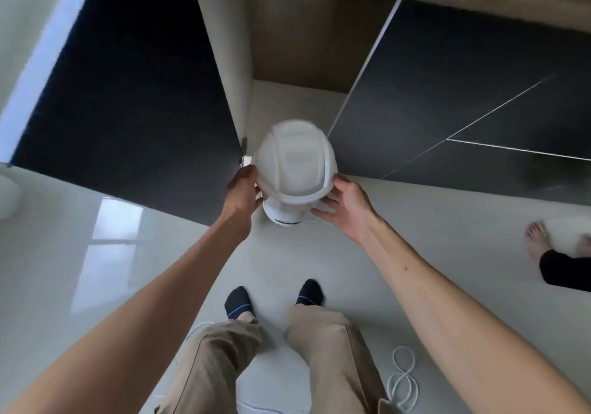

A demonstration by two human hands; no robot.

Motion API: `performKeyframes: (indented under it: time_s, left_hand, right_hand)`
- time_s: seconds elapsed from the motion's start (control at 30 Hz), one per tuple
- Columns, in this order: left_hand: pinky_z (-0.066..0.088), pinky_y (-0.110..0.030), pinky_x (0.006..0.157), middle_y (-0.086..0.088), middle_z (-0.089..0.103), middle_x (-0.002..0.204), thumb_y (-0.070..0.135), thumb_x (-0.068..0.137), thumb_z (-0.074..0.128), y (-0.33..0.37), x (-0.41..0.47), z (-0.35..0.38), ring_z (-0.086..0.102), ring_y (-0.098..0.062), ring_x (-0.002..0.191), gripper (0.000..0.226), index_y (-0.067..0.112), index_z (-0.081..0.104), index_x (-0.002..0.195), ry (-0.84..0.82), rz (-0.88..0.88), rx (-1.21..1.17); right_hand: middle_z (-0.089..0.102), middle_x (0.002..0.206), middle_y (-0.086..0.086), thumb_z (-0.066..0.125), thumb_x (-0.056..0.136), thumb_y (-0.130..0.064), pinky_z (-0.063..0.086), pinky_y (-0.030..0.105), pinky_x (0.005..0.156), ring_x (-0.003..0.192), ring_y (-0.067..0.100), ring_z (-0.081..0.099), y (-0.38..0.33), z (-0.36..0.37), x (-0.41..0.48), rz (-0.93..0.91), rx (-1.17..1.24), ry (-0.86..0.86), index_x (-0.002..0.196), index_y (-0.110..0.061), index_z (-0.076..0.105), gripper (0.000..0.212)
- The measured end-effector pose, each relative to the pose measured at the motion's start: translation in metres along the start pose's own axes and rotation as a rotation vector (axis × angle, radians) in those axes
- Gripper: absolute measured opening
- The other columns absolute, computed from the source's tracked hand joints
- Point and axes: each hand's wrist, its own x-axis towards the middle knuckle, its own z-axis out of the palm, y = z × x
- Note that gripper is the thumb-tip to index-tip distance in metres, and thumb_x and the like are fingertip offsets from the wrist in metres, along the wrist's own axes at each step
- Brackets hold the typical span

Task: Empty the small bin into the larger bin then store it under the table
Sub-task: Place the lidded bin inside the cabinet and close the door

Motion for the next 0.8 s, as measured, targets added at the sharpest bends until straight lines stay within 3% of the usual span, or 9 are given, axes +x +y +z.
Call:
performKeyframes:
  time_s: [0.07,0.17,0.37,0.53,0.6,0.7,0.8]
  left_hand:
    - [0.054,-0.035,0.102,0.008,0.071,0.104,0.022,0.109,0.042,-0.015,0.033,0.004,0.067,-0.018,0.107,0.028,0.031,0.064,0.093,0.015,-0.006,-0.002]
    - [0.056,-0.032,0.092,0.005,0.069,0.099,0.021,0.107,0.045,-0.033,0.078,0.004,0.066,-0.022,0.106,0.026,0.028,0.066,0.093,0.051,-0.007,-0.007]
    - [0.057,-0.038,0.093,0.000,0.065,0.099,0.015,0.101,0.047,-0.071,0.178,0.008,0.062,-0.024,0.100,0.020,0.020,0.065,0.109,0.107,-0.004,-0.034]
    - [0.059,-0.040,0.091,-0.005,0.068,0.119,0.008,0.098,0.046,-0.078,0.232,0.021,0.066,-0.031,0.126,0.028,0.018,0.065,0.116,0.122,0.013,-0.060]
    - [0.061,-0.037,0.083,-0.011,0.070,0.130,0.011,0.097,0.050,-0.076,0.253,0.025,0.065,-0.031,0.130,0.026,0.017,0.069,0.115,0.142,0.023,-0.075]
    - [0.063,-0.044,0.087,-0.010,0.070,0.133,0.016,0.098,0.053,-0.070,0.286,0.033,0.065,-0.030,0.130,0.020,0.028,0.068,0.093,0.123,0.057,-0.093]
    - [0.065,-0.045,0.080,-0.013,0.070,0.132,0.014,0.089,0.050,-0.068,0.316,0.038,0.067,-0.031,0.126,0.028,0.033,0.069,0.085,0.131,0.069,-0.086]
  right_hand:
    - [0.068,0.118,0.002,0.043,0.106,-0.025,0.045,0.060,0.110,0.123,0.026,0.058,0.009,-0.002,0.033,-0.005,-0.011,-0.001,0.115,-0.023,0.065,0.023]
    - [0.061,0.140,0.007,0.047,0.106,-0.034,0.052,0.058,0.100,0.131,0.031,0.055,0.020,-0.005,0.072,0.025,-0.043,0.003,0.140,-0.018,0.058,0.040]
    - [0.058,0.146,0.007,0.043,0.105,-0.019,0.061,0.053,0.079,0.133,0.034,0.055,0.044,-0.007,0.165,0.023,-0.041,0.022,0.144,-0.017,0.054,0.040]
    - [0.060,0.139,-0.002,0.035,0.108,-0.013,0.051,0.058,0.104,0.130,0.027,0.057,0.045,-0.003,0.217,-0.033,-0.027,0.029,0.140,-0.022,0.056,0.039]
    - [0.060,0.137,-0.003,0.035,0.108,-0.015,0.050,0.056,0.105,0.130,0.024,0.056,0.042,0.000,0.240,-0.051,-0.029,0.030,0.131,-0.025,0.059,0.035]
    - [0.056,0.145,0.000,0.038,0.107,-0.017,0.056,0.051,0.089,0.135,0.028,0.053,0.037,0.005,0.273,-0.084,-0.065,0.018,0.121,-0.029,0.062,0.030]
    - [0.051,0.151,0.003,0.037,0.108,-0.020,0.060,0.049,0.073,0.132,0.033,0.055,0.033,0.011,0.302,-0.105,-0.046,0.018,0.140,-0.030,0.056,0.039]
